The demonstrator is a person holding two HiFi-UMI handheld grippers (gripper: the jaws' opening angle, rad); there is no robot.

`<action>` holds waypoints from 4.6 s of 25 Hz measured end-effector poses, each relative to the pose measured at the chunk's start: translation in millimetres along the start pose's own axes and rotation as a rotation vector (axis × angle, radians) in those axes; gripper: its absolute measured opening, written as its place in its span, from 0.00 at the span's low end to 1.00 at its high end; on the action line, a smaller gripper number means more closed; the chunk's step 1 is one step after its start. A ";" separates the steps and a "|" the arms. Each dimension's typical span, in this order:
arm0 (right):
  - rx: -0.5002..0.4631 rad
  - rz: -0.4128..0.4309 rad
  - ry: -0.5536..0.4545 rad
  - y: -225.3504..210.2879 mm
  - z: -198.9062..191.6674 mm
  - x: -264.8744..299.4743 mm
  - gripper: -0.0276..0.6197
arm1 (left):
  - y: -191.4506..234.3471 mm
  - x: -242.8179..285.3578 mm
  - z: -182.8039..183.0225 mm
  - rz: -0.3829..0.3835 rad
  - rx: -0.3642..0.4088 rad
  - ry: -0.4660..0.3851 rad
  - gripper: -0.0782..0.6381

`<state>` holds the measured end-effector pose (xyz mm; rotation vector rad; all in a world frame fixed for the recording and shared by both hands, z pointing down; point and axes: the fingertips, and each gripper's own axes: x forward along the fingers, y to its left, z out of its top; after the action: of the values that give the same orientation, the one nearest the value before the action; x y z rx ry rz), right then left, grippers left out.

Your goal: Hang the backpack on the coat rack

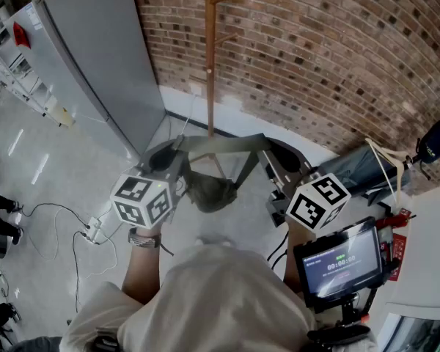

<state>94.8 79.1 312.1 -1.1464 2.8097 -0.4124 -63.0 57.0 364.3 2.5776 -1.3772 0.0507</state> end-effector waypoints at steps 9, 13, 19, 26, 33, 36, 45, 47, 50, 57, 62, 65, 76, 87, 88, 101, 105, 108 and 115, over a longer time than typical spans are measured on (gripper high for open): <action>0.013 -0.016 0.020 -2.1 -7.8 4.6 0.06 | 3.0 1.3 -4.5 -0.027 -0.017 0.025 0.16; 0.024 -0.031 0.026 -0.6 -10.5 7.3 0.06 | 4.0 -0.8 -6.5 -0.051 -0.051 0.022 0.16; 0.042 -0.066 0.015 7.8 -12.9 9.6 0.06 | 7.6 -7.4 -12.0 -0.096 -0.062 0.032 0.16; 0.065 -0.089 -0.001 20.4 -19.3 22.4 0.06 | 23.5 -15.0 -11.6 -0.120 -0.053 0.040 0.16; 0.084 -0.080 0.004 18.7 -24.5 44.3 0.06 | 47.6 -12.0 -8.8 -0.096 -0.055 0.048 0.16; 0.077 -0.072 0.018 15.4 -29.5 55.7 0.06 | 60.2 -6.6 -11.7 -0.075 -0.059 0.056 0.16; 0.078 0.004 0.023 -21.0 -21.2 98.0 0.06 | 86.3 31.1 -7.1 -0.031 -0.070 0.061 0.16; 0.075 0.024 0.023 -31.2 -17.1 109.5 0.06 | 91.6 41.8 -4.4 -0.021 -0.070 0.062 0.16; 0.084 0.040 0.014 -48.4 -11.0 124.4 0.06 | 99.2 58.3 -1.1 0.002 -0.060 0.065 0.16; 0.125 0.080 0.011 -91.6 3.5 150.1 0.06 | 111.3 99.3 10.6 0.040 -0.065 0.071 0.16; 0.126 0.119 0.022 -118.2 15.7 166.6 0.06 | 118.8 128.2 18.0 0.059 -0.070 0.069 0.16; 0.128 0.153 0.032 -129.3 19.2 177.1 0.06 | 126.4 142.6 20.0 0.075 -0.084 0.067 0.16; 0.154 0.221 0.082 -171.0 15.1 211.9 0.06 | 154.0 183.9 10.5 0.134 -0.145 0.084 0.16; 0.231 0.109 0.102 -199.8 -1.4 235.3 0.06 | 171.7 219.2 -10.5 0.019 -0.173 0.183 0.16; 0.235 0.097 0.102 -202.5 -3.8 236.5 0.06 | 173.0 222.0 -13.4 0.009 -0.178 0.189 0.16; 0.262 -0.005 0.161 -224.0 -34.5 256.9 0.06 | 202.0 251.3 -40.9 -0.059 -0.209 0.261 0.17; 0.278 -0.017 0.176 -228.2 -43.9 262.4 0.06 | 208.0 254.7 -49.9 -0.066 -0.217 0.285 0.17; 0.293 -0.022 0.182 -232.0 -48.7 265.0 0.06 | 210.7 257.2 -56.3 -0.067 -0.225 0.301 0.17; 0.303 -0.049 0.214 -241.6 -61.0 272.8 0.06 | 217.0 264.0 -66.4 -0.073 -0.236 0.332 0.17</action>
<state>51.7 -262.9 445.1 -1.1653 2.7601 -0.9806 -89.2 -261.6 502.1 2.2949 -1.0975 0.2738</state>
